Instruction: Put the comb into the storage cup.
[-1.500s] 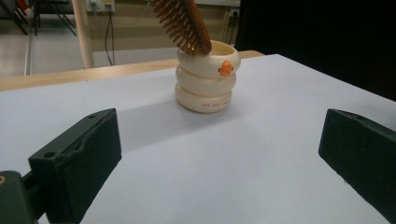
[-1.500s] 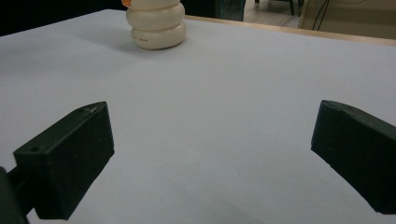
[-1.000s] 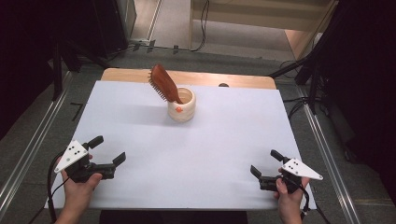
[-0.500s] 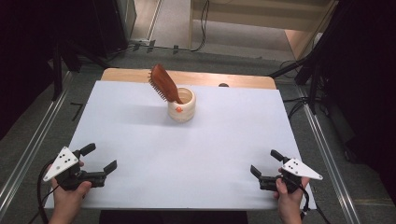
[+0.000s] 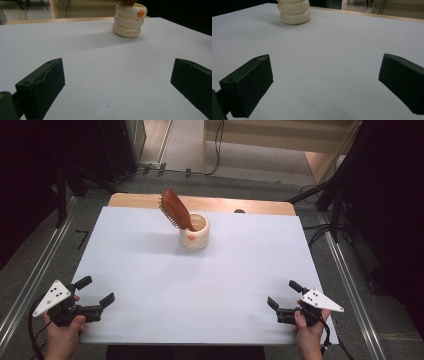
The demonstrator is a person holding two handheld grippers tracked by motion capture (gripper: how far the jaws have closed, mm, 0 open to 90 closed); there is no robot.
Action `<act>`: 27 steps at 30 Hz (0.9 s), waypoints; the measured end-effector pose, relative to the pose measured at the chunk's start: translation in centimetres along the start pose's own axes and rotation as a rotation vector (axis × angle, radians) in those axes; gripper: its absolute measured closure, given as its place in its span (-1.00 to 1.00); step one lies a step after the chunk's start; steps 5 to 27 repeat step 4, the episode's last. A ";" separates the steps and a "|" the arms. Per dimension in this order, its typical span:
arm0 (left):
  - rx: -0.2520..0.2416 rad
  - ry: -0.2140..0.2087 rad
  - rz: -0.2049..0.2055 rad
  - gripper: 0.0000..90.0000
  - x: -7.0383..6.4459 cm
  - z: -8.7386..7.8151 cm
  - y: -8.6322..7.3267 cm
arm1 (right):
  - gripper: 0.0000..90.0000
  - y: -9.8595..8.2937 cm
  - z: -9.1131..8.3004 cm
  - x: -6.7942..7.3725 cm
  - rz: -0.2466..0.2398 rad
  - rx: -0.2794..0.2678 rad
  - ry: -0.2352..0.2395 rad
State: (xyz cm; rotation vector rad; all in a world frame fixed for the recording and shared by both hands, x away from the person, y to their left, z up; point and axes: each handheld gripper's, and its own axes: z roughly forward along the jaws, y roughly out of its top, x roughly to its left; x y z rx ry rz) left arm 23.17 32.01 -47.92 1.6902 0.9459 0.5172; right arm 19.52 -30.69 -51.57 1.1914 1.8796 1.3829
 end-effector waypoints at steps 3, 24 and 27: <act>0.003 0.003 -0.006 -1.00 0.2 0.1 -0.2 | -1.00 0.0 0.1 0.0 -0.003 0.004 0.000; 0.003 0.002 -0.008 -1.00 0.3 0.1 -0.2 | -1.00 0.0 0.1 0.1 -0.003 0.005 0.000; 0.003 0.002 -0.008 -1.00 0.3 0.1 -0.2 | -1.00 0.0 0.1 0.1 -0.003 0.005 0.000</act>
